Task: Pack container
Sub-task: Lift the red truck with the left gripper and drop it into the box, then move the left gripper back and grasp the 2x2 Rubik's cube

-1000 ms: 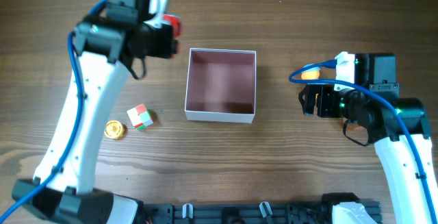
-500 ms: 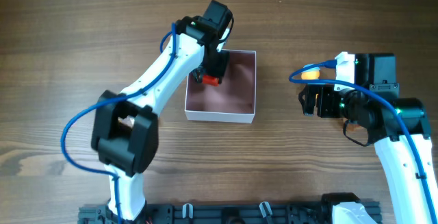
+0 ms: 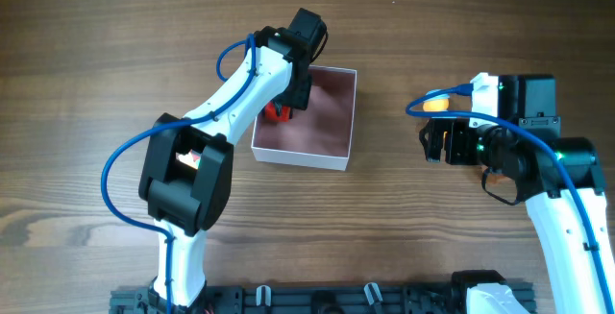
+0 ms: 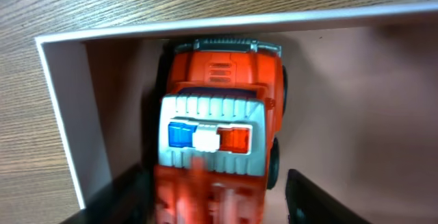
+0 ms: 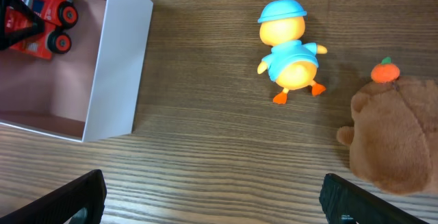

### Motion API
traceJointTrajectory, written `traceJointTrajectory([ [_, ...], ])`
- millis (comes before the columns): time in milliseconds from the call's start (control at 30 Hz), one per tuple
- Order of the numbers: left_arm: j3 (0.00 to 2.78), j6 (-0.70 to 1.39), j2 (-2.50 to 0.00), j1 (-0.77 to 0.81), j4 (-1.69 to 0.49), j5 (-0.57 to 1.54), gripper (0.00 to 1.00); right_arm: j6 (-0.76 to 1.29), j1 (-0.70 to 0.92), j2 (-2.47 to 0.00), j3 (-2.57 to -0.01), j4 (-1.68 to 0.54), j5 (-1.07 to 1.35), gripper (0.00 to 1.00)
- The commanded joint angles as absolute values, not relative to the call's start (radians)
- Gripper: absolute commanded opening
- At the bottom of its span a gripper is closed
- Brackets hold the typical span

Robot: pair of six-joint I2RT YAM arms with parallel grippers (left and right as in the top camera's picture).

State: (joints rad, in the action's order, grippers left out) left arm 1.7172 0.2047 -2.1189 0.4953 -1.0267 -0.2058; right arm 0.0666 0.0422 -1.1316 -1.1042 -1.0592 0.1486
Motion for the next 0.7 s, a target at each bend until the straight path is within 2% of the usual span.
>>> traceJointTrajectory([
  [0, 1.716, 0.214, -2.121, 0.493, -1.025, -0.226, 0.71, 0.08, 0.042, -1.134, -1.128, -1.06, 0.131, 1.0],
  [100, 1.717, 0.215, -2.107, 0.508, -1.037, -0.226, 0.71, 0.08, 0.042, -1.134, -1.128, -1.06, 0.131, 1.0],
  [133, 1.717, 0.215, -2.086, 0.516, -1.044, -0.226, 0.74, 0.08, 0.042, -1.134, -1.128, -1.06, 0.131, 1.0],
  [200, 1.717, 0.218, -2.021, 0.525, -1.053, -0.226, 0.88, 0.08, 0.042, -1.134, -1.127, -1.06, 0.131, 1.0],
  [233, 1.717, 0.235, -1.953, 0.525, -1.061, -0.229, 1.0, 0.08, 0.042, -1.134, -1.126, -1.06, 0.131, 1.0],
  [367, 1.717, 0.395, -1.729, 0.479, -1.153, -0.238, 1.0, 0.08, 0.042, -1.134, -1.126, -1.06, 0.131, 1.0],
  [500, 1.679, 0.836, -1.525, 0.3, -1.382, -0.26, 1.0, 0.08, 0.042, -1.134, -1.126, -1.057, 0.131, 1.0],
  [667, 1.371, 0.827, -1.443, 0.205, -1.333, -0.259, 1.0, 0.08, 0.042, -1.134, -1.126, -1.057, 0.132, 1.0],
])
